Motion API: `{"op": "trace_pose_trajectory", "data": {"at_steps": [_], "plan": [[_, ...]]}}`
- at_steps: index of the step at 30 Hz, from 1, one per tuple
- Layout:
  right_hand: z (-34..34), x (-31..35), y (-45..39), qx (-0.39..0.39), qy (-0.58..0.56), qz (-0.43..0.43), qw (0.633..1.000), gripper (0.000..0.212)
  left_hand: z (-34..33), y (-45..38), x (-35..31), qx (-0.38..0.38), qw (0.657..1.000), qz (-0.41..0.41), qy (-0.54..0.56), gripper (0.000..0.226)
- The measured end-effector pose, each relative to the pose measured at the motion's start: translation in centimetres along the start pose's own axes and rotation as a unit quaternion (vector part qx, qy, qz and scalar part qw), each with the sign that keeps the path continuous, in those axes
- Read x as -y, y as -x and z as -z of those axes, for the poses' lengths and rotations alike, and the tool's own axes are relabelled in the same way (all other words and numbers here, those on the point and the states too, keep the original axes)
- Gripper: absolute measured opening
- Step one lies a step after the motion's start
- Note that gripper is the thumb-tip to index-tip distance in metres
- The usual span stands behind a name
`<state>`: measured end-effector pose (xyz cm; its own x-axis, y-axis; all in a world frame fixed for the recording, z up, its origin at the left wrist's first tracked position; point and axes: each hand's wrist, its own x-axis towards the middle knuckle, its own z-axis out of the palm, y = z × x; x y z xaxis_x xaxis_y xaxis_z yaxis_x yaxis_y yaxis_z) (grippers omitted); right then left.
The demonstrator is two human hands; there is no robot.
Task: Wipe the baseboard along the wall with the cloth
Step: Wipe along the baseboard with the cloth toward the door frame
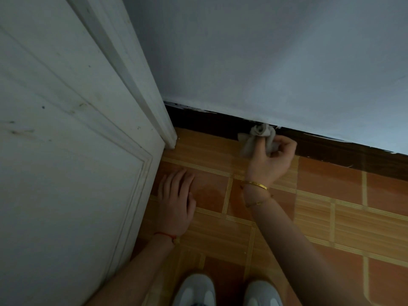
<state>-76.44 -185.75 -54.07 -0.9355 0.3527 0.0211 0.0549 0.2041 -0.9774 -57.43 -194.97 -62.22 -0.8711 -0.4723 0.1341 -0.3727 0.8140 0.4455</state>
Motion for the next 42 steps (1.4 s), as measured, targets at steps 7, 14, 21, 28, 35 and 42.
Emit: {"op": "trace_pose_trajectory", "data": {"at_steps": [7,14,21,28,35,42], "plan": [[-5.0,0.7,3.9,0.091,0.018,-0.007,0.996,0.027,-0.1,-0.2,-0.1,-0.006,1.000,0.003,-0.006,0.049],[-6.8,0.3,5.3,0.130,0.037,0.014,0.991,0.025,-0.2,-0.1,0.0,0.001,1.000,0.005,-0.012,0.049],[-1.1,-3.0,-0.2,0.001,0.062,-0.051,0.997,0.027,0.0,0.0,-0.1,0.001,1.000,0.003,-0.004,0.048],[-3.5,-1.6,2.1,0.055,0.074,-0.020,0.996,0.026,-0.1,-0.1,0.0,0.001,1.000,0.004,-0.007,0.050],[-9.5,2.5,7.5,0.156,0.020,-0.033,0.987,0.022,-0.4,-0.1,0.0,-0.032,0.999,-0.008,-0.038,0.045],[-5.7,2.3,4.3,0.094,-0.018,-0.087,0.992,0.026,-0.1,-0.1,-0.1,-0.009,1.000,0.001,-0.011,0.049]]}}
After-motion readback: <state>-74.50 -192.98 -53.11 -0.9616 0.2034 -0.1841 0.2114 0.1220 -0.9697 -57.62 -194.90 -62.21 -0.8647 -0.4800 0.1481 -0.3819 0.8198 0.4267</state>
